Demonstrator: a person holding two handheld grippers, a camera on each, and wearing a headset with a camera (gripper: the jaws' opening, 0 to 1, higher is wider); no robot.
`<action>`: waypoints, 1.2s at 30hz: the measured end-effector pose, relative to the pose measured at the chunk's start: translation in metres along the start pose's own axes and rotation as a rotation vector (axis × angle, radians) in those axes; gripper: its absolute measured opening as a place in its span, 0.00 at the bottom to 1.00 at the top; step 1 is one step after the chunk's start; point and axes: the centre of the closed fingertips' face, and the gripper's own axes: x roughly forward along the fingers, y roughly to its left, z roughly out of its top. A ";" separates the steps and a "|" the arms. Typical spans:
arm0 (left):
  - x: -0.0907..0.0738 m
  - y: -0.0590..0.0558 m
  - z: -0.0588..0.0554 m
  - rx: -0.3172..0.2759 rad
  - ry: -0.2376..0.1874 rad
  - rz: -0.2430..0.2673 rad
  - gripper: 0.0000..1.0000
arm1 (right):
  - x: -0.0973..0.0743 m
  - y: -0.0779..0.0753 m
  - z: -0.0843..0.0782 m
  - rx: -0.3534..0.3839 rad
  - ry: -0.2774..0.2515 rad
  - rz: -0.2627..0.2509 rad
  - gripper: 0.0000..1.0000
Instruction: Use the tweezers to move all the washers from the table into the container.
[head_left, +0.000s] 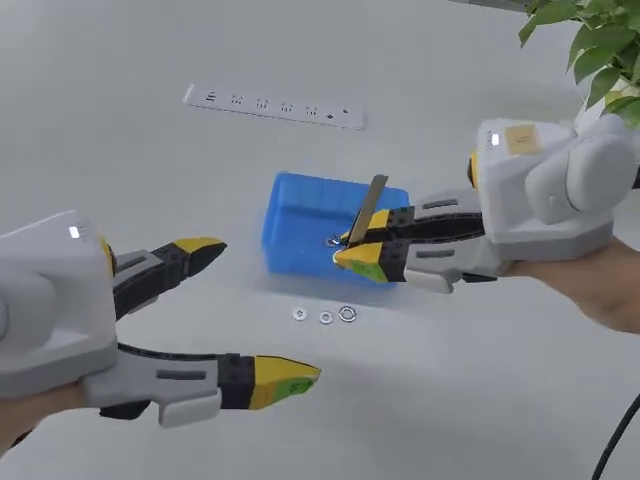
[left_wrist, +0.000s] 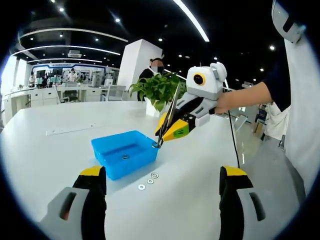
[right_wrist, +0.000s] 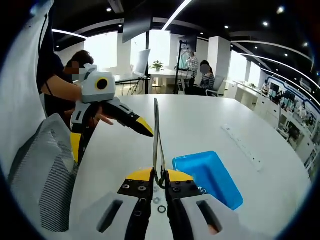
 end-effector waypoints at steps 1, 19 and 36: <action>0.000 -0.002 -0.001 0.005 0.003 -0.006 0.99 | -0.001 -0.002 0.002 -0.004 -0.002 -0.003 0.10; -0.017 0.014 -0.009 -0.004 0.020 0.059 0.99 | 0.021 -0.086 -0.009 0.023 0.011 -0.084 0.09; -0.029 0.022 -0.024 -0.047 0.053 0.114 0.99 | 0.077 -0.083 -0.069 0.102 0.114 -0.057 0.10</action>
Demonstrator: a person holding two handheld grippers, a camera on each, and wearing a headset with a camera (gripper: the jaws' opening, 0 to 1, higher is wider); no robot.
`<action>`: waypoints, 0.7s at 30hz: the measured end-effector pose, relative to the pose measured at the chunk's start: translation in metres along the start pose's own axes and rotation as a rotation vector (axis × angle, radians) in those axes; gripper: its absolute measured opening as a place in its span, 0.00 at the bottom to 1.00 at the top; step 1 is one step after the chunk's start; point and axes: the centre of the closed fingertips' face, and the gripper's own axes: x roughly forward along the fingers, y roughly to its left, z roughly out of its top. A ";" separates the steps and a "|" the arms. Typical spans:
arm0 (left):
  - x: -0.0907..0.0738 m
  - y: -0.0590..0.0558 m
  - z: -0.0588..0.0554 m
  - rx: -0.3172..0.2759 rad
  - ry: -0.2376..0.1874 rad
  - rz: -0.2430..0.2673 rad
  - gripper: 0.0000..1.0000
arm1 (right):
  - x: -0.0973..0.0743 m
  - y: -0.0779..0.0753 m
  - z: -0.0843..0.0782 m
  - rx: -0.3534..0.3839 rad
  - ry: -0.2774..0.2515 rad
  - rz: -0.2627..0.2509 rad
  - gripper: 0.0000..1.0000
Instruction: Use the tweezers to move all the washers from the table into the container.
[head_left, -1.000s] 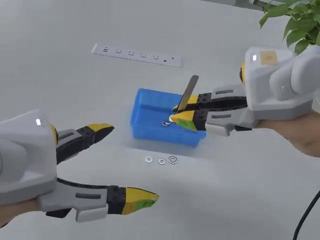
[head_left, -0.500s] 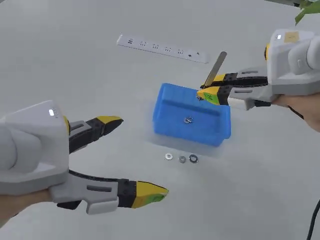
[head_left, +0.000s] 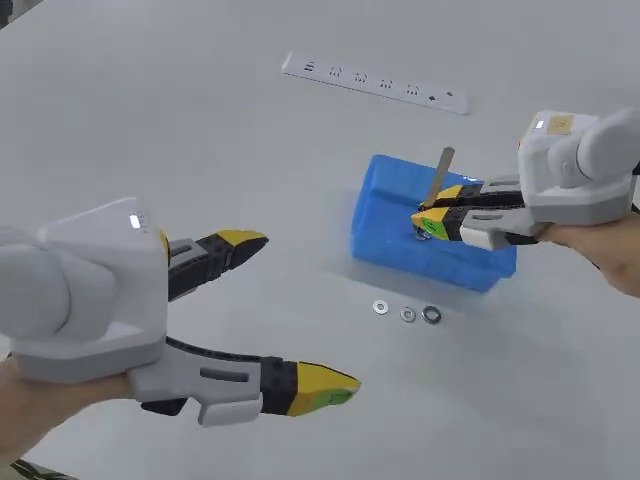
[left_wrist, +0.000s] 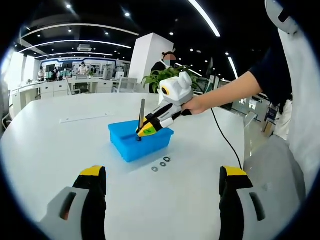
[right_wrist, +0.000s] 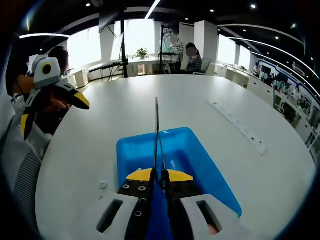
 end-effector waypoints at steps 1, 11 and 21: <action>0.000 0.000 0.000 -0.004 -0.002 0.002 0.99 | 0.000 0.001 -0.001 0.000 0.004 0.005 0.10; -0.002 0.006 0.002 -0.014 -0.015 0.011 0.99 | 0.002 0.002 -0.004 0.014 0.000 0.002 0.10; -0.004 0.006 0.001 -0.019 -0.014 0.011 0.99 | 0.000 0.001 -0.003 0.044 -0.020 -0.006 0.10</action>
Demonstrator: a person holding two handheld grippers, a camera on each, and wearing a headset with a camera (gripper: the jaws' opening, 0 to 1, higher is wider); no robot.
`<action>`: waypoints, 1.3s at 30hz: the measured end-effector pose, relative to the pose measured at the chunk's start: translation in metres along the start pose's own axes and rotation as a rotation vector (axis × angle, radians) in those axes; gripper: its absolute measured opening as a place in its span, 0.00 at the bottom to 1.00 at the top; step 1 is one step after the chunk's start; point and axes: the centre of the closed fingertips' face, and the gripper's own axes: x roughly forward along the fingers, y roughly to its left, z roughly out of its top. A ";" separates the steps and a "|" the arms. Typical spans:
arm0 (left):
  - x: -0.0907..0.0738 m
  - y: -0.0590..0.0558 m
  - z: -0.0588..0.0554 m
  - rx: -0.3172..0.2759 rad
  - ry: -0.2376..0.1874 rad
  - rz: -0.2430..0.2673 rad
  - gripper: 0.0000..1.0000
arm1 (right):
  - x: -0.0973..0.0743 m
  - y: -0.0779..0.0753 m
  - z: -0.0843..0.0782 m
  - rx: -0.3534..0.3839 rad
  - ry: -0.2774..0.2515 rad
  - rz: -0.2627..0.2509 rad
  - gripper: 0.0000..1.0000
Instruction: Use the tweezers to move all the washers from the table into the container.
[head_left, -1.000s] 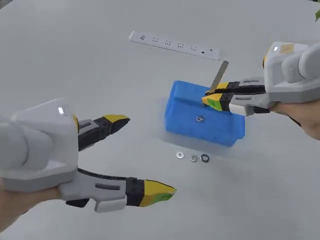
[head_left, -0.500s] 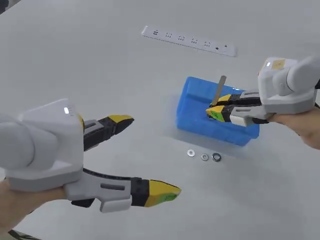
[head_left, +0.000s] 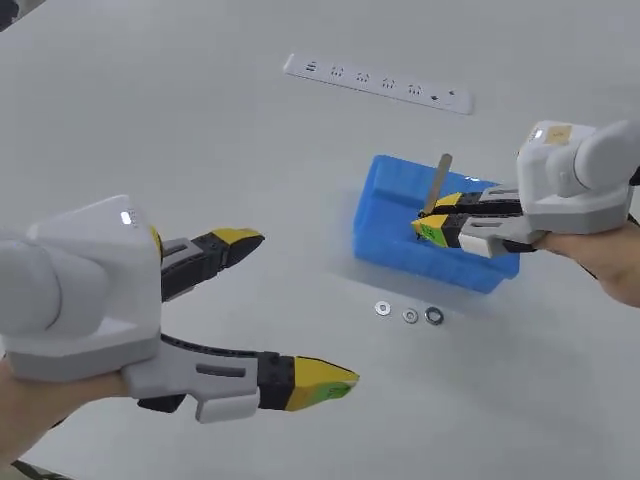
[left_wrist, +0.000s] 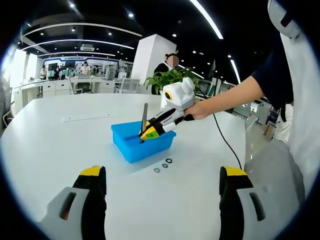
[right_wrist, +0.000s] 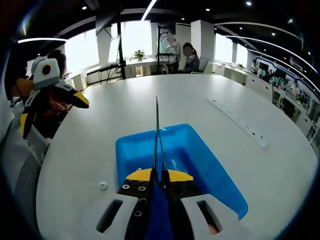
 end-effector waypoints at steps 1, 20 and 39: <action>0.000 0.000 0.000 -0.001 -0.001 -0.001 0.99 | 0.000 0.000 0.000 0.002 -0.002 -0.003 0.10; 0.024 0.008 0.028 0.028 -0.037 -0.035 0.97 | -0.019 0.001 0.017 -0.030 -0.036 -0.024 0.08; 0.094 0.027 0.100 0.103 -0.134 -0.182 0.59 | -0.026 0.012 0.017 -0.177 0.005 0.014 0.08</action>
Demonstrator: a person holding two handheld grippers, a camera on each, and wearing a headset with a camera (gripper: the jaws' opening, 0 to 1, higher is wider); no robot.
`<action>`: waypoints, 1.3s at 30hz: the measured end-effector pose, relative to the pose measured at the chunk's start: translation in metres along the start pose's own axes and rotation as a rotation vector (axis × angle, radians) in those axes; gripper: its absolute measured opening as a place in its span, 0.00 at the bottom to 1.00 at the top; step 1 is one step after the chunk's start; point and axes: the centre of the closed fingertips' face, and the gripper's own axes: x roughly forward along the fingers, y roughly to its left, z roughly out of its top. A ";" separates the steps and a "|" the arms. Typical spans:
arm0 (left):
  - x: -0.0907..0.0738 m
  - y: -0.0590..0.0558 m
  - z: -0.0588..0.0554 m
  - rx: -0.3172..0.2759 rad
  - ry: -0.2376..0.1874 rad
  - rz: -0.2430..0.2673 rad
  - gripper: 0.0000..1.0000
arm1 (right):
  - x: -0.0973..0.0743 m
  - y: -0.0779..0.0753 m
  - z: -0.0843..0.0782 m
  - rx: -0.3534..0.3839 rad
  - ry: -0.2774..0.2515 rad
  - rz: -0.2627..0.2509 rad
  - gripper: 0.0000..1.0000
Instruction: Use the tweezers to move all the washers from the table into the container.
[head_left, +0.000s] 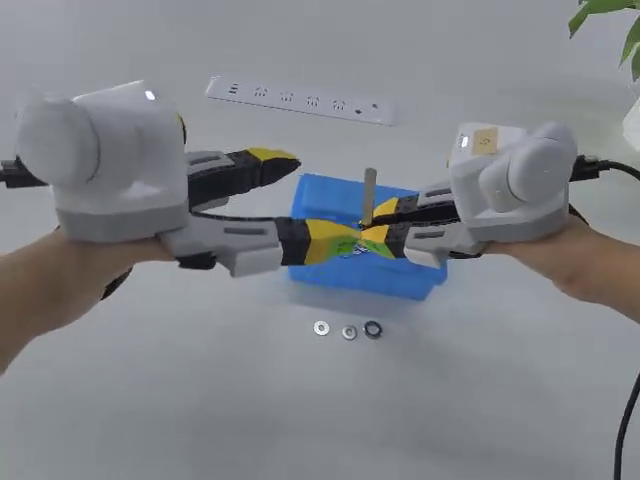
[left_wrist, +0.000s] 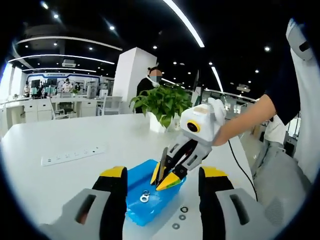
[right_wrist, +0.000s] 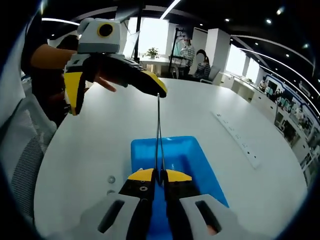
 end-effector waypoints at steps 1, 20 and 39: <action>0.003 0.001 0.003 -0.004 -0.006 -0.009 0.56 | -0.001 0.001 0.003 0.000 -0.011 0.005 0.08; 0.028 -0.018 0.018 0.054 -0.016 -0.232 0.08 | -0.010 0.009 0.017 0.038 -0.100 0.062 0.08; 0.031 -0.014 0.031 0.187 -0.044 -0.186 0.04 | -0.012 0.004 0.027 0.042 -0.107 0.036 0.12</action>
